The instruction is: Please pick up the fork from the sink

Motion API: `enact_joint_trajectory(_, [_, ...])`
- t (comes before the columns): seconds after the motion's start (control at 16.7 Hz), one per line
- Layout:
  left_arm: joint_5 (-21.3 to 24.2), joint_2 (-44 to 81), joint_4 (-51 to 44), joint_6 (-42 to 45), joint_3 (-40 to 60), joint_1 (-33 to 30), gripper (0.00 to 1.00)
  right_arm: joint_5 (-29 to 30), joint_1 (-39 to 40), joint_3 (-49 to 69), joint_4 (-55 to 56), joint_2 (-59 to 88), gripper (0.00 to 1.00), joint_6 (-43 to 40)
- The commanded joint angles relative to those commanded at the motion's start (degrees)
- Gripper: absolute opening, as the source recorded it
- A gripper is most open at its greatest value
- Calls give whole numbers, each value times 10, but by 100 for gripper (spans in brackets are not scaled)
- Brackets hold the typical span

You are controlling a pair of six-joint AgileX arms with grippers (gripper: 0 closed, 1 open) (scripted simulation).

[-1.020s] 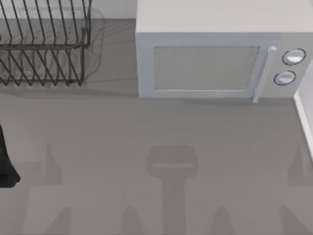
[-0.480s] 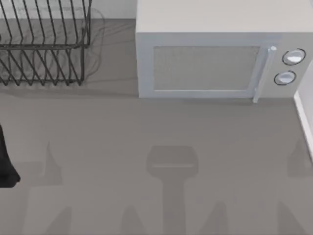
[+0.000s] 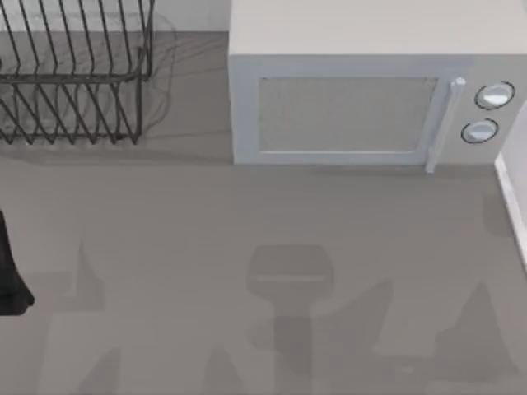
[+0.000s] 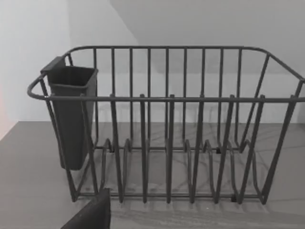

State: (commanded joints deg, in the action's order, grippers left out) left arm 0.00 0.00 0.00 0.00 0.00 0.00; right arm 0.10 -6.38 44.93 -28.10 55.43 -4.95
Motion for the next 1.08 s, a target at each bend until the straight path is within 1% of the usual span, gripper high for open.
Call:
enact_joint_trajectory(0.42, [0, 0, 0, 0, 0, 0, 100, 1, -41, 323, -200, 391, 100, -39])
enact_joint_trajectory(0.66, [0, 0, 0, 0, 0, 0, 100, 1, -60, 480, -295, 576, 100, -59])
enact_joint_trajectory(0.9, [0, 0, 0, 0, 0, 0, 100, 1, -72, 591, -363, 707, 100, -74])
enact_joint_trajectory(1.08, [0, 0, 0, 0, 0, 0, 100, 1, -77, 632, -388, 755, 100, -79])
